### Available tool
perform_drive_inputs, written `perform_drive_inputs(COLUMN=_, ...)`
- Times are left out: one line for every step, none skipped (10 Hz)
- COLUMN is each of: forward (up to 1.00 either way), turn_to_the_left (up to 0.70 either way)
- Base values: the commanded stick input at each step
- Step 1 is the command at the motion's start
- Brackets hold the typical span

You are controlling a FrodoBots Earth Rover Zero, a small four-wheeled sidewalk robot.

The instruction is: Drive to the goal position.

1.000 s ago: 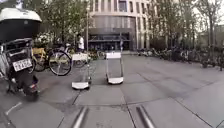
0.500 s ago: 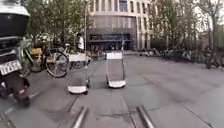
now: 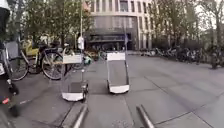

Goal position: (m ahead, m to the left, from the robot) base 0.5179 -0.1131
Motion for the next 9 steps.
perform_drive_inputs(forward=0.45, turn_to_the_left=0.0)
perform_drive_inputs(forward=0.41, turn_to_the_left=0.0)
perform_drive_inputs(forward=0.0, turn_to_the_left=0.0)
perform_drive_inputs(forward=0.0, turn_to_the_left=0.0)
perform_drive_inputs(forward=0.0, turn_to_the_left=0.0)
perform_drive_inputs(forward=0.0, turn_to_the_left=0.0)
perform_drive_inputs(forward=0.0, turn_to_the_left=0.0)
perform_drive_inputs(forward=0.0, turn_to_the_left=0.0)
perform_drive_inputs(forward=0.0, turn_to_the_left=0.0)
